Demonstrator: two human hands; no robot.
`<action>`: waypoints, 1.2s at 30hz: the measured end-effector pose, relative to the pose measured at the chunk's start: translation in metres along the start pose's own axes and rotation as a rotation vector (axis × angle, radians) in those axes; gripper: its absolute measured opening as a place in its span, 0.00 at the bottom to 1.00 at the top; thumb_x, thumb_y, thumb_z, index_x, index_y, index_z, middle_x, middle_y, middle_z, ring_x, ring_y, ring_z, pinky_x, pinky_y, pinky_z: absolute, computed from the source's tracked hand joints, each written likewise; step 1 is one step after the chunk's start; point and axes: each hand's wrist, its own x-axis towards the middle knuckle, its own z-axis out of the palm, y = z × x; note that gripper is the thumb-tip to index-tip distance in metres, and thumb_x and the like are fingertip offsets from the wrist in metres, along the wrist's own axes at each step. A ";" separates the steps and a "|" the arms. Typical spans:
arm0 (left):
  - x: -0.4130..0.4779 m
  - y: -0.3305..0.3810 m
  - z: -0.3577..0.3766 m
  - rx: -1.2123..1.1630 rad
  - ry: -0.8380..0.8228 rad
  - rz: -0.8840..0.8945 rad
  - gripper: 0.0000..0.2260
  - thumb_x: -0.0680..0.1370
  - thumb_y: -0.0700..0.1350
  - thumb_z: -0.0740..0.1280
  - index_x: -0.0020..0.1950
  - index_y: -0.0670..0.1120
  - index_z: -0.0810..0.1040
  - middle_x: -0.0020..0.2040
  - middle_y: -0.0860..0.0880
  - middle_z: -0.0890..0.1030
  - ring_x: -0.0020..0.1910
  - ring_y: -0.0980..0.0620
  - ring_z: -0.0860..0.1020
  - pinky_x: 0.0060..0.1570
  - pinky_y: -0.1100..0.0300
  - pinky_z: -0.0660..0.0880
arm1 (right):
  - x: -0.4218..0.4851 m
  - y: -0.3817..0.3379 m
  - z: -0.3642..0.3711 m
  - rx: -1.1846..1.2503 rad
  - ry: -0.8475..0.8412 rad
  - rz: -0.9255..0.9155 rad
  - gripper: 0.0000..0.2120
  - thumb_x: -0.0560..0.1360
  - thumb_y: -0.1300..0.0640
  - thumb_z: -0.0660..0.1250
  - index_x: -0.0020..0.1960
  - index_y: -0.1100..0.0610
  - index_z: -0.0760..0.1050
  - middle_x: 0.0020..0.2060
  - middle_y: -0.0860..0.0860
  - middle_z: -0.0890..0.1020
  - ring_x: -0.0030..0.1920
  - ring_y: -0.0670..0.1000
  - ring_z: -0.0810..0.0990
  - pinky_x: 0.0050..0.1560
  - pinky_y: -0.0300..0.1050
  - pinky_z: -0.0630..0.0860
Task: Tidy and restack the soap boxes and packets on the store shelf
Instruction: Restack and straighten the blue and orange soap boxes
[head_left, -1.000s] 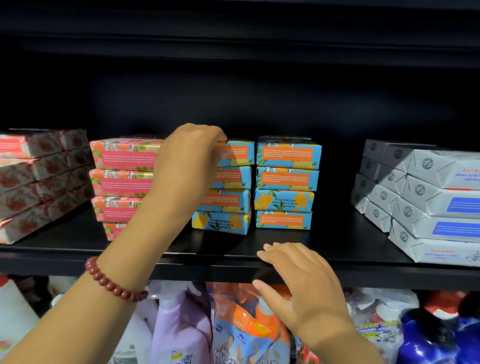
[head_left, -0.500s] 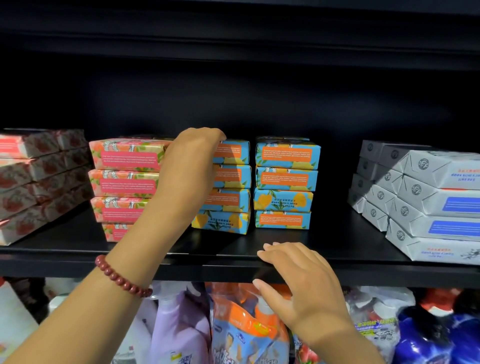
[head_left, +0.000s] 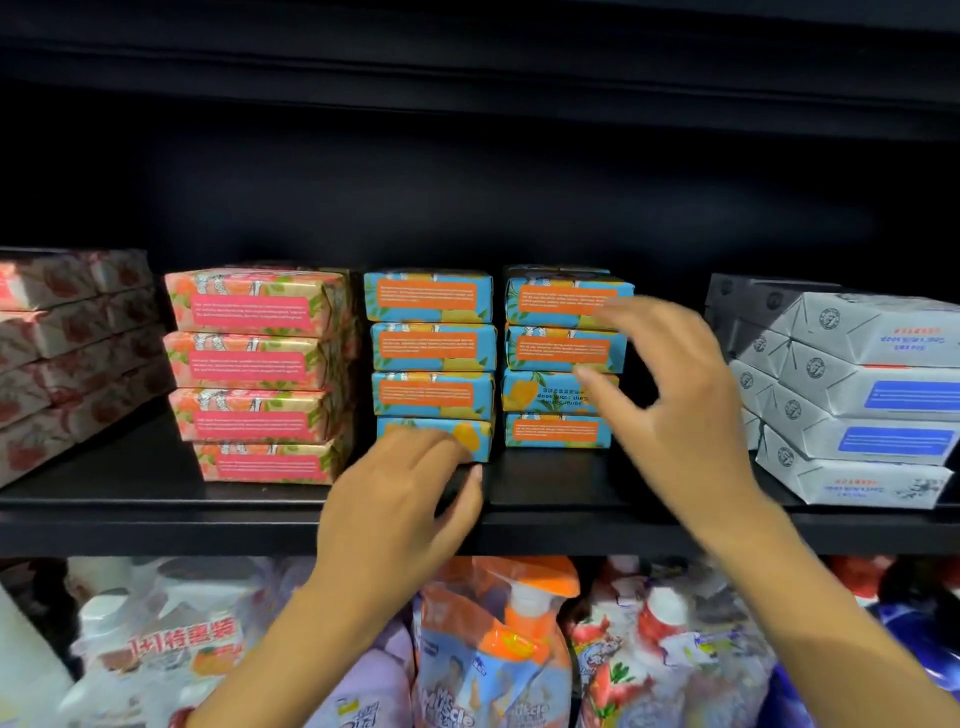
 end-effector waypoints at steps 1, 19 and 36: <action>-0.002 -0.001 0.002 0.029 -0.024 -0.021 0.15 0.77 0.50 0.61 0.37 0.45 0.80 0.36 0.50 0.80 0.37 0.47 0.79 0.30 0.52 0.75 | 0.013 0.004 0.001 -0.046 -0.039 0.016 0.21 0.72 0.55 0.71 0.63 0.60 0.73 0.59 0.53 0.76 0.62 0.51 0.71 0.63 0.33 0.60; 0.005 0.001 -0.010 -0.478 0.066 -0.294 0.11 0.75 0.60 0.61 0.43 0.57 0.79 0.40 0.60 0.81 0.42 0.63 0.79 0.40 0.68 0.73 | 0.007 0.004 -0.006 -0.262 0.112 -0.298 0.13 0.68 0.63 0.69 0.52 0.66 0.76 0.47 0.61 0.78 0.49 0.59 0.74 0.52 0.51 0.70; 0.005 0.022 -0.024 -1.023 -0.022 -0.311 0.16 0.70 0.44 0.75 0.56 0.50 0.78 0.53 0.53 0.83 0.53 0.54 0.81 0.51 0.60 0.77 | -0.035 -0.015 -0.019 0.194 -0.186 -0.169 0.30 0.69 0.48 0.71 0.66 0.60 0.69 0.61 0.49 0.72 0.64 0.47 0.69 0.65 0.38 0.66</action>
